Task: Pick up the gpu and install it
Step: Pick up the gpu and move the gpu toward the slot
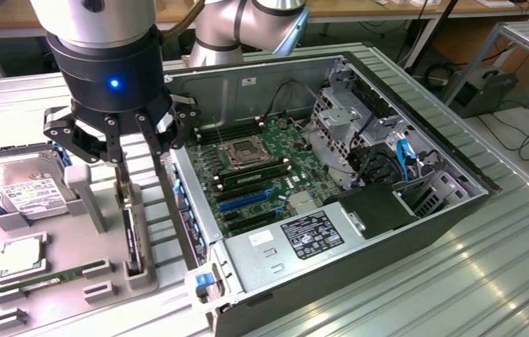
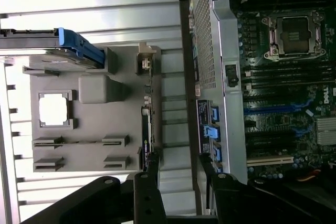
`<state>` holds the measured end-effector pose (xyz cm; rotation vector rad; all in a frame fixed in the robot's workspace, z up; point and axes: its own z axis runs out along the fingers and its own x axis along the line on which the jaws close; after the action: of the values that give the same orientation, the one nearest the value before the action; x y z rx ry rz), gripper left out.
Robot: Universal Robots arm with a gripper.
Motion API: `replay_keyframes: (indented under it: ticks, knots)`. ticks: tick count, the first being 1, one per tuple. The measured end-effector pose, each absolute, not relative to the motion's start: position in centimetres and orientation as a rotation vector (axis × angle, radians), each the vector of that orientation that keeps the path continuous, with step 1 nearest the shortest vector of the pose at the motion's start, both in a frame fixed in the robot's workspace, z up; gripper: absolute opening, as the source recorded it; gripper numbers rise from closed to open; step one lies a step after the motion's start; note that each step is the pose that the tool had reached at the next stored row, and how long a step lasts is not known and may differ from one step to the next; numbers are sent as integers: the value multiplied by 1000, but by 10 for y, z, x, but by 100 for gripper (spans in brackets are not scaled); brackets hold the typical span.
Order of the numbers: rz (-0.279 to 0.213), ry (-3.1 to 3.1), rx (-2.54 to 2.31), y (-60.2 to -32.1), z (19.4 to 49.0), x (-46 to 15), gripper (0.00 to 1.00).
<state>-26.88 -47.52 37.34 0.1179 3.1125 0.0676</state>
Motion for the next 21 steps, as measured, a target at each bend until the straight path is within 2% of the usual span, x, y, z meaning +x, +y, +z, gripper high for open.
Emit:
replay_keyframes:
  ticks: [21]
  knots:
    - [68,3112,118,-475,363,-269,42]
